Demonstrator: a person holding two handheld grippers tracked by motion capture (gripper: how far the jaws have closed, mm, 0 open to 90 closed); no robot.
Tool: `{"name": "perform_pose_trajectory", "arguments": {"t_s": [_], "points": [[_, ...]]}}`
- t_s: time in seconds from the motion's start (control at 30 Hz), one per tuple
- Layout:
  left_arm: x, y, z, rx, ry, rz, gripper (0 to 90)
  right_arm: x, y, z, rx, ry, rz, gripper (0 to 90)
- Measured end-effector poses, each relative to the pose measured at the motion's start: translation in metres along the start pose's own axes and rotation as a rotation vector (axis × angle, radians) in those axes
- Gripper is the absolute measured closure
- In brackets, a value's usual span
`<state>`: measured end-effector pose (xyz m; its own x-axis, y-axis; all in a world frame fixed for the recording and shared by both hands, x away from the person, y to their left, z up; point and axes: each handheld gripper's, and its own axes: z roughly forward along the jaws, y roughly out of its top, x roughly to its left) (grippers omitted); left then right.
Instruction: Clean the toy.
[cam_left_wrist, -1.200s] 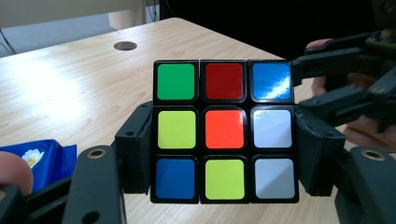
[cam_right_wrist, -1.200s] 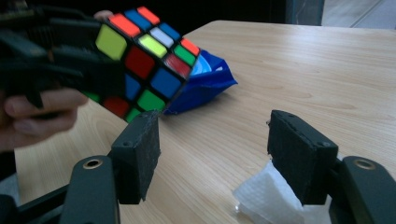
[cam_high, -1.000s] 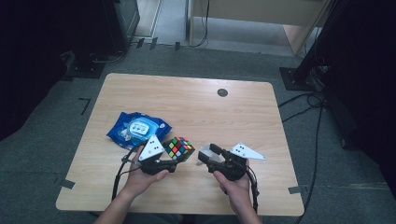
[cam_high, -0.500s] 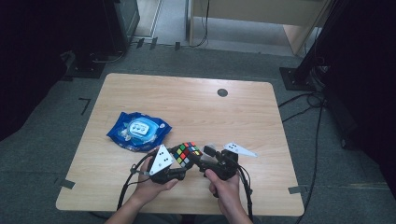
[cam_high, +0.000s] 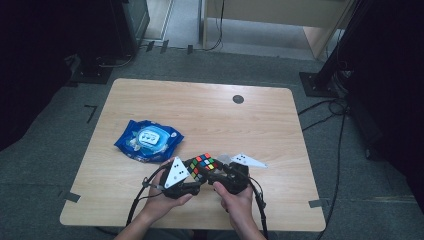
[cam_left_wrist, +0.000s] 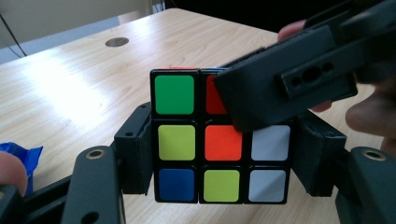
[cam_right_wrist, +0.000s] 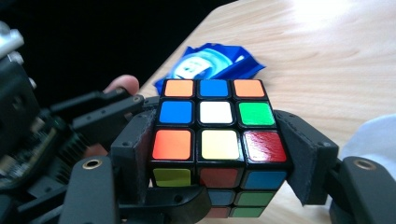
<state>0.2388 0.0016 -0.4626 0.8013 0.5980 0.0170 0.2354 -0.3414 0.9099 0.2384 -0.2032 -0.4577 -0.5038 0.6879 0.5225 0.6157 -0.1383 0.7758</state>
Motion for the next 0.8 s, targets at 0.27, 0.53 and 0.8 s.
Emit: {"name": "perform_pose_trajectory", "arguments": {"t_s": [0.27,0.53,0.8], "points": [[0.000,0.001,0.001,0.028,0.014,-0.003,33.4,0.025,-0.003,0.002,0.000,-0.121,-0.253,34.7],[0.006,0.002,-0.006,0.023,0.015,0.009,34.1,0.021,0.000,0.002,-0.035,-0.027,-0.217,33.4],[0.041,0.003,-0.020,-0.019,0.003,-0.177,34.1,-0.004,0.004,-0.018,-0.137,0.013,-0.120,31.2]]}}
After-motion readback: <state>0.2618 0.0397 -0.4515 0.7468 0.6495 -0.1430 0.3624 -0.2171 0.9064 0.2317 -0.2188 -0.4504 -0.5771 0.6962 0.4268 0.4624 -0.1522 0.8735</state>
